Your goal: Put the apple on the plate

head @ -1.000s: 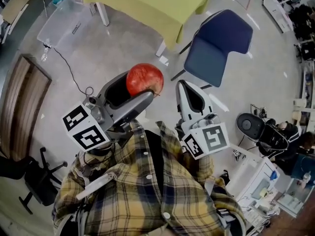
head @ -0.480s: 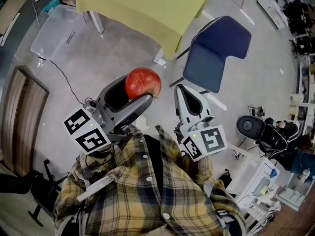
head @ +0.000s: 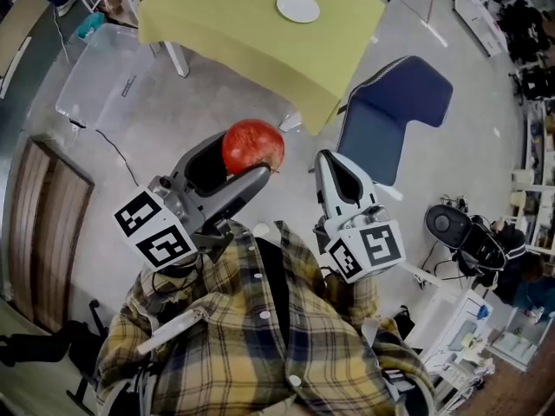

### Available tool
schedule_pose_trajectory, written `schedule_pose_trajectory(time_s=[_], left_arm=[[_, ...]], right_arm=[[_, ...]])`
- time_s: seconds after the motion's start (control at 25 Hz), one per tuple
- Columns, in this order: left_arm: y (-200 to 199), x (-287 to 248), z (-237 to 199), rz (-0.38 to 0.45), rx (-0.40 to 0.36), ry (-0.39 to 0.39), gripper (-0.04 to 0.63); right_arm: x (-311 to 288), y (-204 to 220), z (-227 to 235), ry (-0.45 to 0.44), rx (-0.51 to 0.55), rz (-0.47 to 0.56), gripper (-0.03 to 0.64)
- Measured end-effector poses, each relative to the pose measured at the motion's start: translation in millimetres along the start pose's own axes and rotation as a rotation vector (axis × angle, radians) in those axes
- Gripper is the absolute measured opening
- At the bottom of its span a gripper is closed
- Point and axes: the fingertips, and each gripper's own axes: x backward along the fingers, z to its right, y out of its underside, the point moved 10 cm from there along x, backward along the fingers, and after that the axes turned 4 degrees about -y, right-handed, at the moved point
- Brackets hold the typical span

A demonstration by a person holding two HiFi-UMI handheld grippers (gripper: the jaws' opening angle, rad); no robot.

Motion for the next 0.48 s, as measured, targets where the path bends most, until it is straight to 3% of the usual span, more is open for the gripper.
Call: schedule_pose_trajectory(time_s=[0.48], left_arm=[[-55, 18, -77, -0.011, 0.025, -0.01, 0.351]], right_arm=[[-90, -14, -26, 0.024, -0.011, -0.018, -0.003]])
